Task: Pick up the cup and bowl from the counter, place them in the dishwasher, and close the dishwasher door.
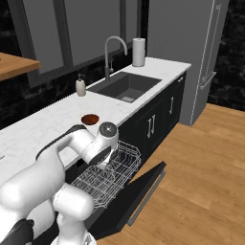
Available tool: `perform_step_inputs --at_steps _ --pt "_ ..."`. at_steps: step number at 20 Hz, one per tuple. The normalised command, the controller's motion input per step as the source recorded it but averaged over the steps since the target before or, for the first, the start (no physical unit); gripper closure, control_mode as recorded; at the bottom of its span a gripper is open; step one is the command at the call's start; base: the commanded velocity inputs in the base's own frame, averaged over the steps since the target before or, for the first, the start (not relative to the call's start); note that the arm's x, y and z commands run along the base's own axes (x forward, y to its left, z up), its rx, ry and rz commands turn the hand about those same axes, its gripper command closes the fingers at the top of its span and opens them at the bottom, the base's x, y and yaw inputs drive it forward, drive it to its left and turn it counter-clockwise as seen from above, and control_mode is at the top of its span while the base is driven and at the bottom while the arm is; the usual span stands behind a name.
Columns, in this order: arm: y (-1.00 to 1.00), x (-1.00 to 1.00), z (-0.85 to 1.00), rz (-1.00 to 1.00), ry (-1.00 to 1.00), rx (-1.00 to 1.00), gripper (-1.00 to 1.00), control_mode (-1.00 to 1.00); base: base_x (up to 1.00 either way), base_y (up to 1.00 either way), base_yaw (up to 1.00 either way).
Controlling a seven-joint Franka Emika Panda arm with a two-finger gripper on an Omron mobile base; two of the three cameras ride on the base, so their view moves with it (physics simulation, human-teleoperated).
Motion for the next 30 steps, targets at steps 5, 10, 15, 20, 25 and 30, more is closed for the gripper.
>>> perform_step_inputs --at_steps 5,10,15,20,25,30 --pt "0.00 0.00 0.00 -0.15 0.01 0.30 1.00 -1.00 0.00 0.00 0.00" --pt "0.00 0.00 0.00 -0.03 0.00 0.21 1.00 -1.00 0.00 0.00 0.00" --pt "0.01 0.00 -0.07 0.00 0.06 0.18 1.00 -1.00 0.00 0.00 0.00" --pt "0.08 0.00 -0.21 0.00 0.08 0.06 1.00 -1.00 0.00 0.00 0.00" --pt "0.05 0.00 -0.33 0.00 0.07 0.00 1.00 -1.00 0.00 0.00 0.00" --pt "0.00 0.00 -0.21 0.00 0.03 0.00 1.00 -1.00 0.00 0.00 0.00"
